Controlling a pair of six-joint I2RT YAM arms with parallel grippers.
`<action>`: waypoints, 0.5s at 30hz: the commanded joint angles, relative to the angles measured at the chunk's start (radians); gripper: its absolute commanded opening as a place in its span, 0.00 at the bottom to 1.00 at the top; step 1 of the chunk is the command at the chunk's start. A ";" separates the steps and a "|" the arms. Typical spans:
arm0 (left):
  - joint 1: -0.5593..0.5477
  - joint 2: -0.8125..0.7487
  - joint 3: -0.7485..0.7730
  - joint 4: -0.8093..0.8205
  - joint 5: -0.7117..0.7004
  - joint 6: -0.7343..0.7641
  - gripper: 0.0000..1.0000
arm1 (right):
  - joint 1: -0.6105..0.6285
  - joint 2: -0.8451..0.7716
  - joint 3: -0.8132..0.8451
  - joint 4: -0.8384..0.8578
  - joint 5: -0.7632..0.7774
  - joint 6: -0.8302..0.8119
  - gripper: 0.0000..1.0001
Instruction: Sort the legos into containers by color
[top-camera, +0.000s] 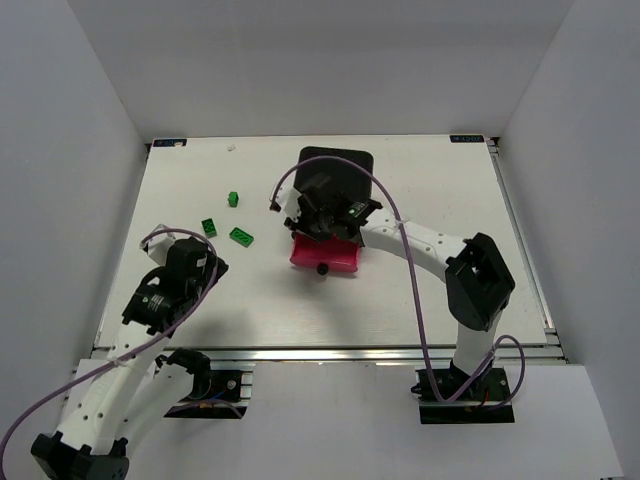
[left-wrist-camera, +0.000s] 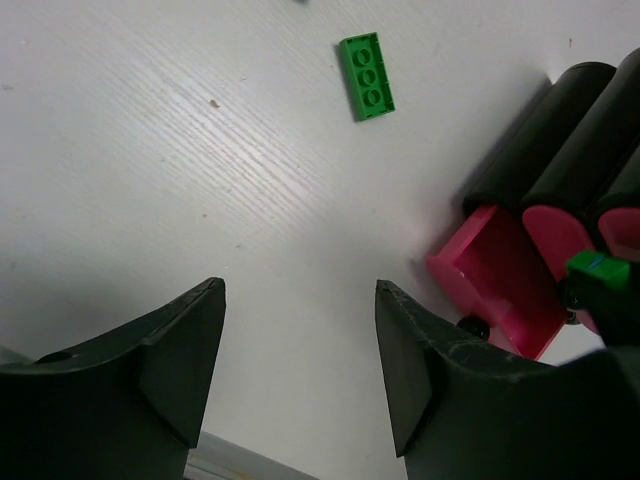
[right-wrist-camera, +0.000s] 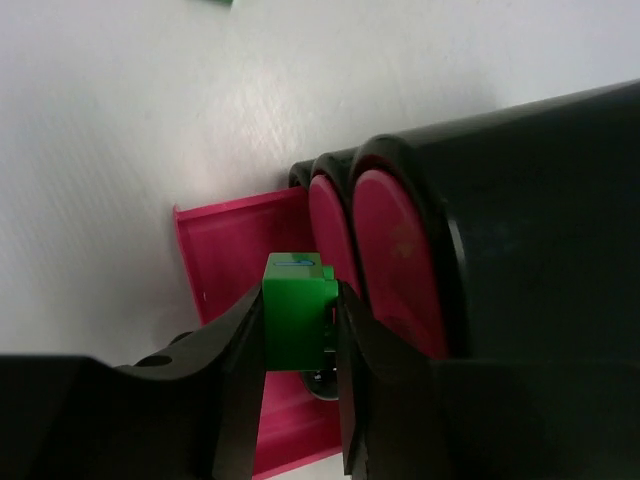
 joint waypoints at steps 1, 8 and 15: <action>0.004 0.041 -0.002 0.106 0.028 0.014 0.71 | -0.017 -0.072 -0.062 -0.115 -0.005 -0.099 0.00; 0.004 0.124 0.018 0.184 0.051 0.023 0.72 | -0.042 -0.107 -0.071 -0.163 -0.170 -0.134 0.00; 0.004 0.144 0.000 0.207 0.046 0.021 0.74 | -0.043 -0.125 -0.151 -0.100 -0.182 -0.157 0.00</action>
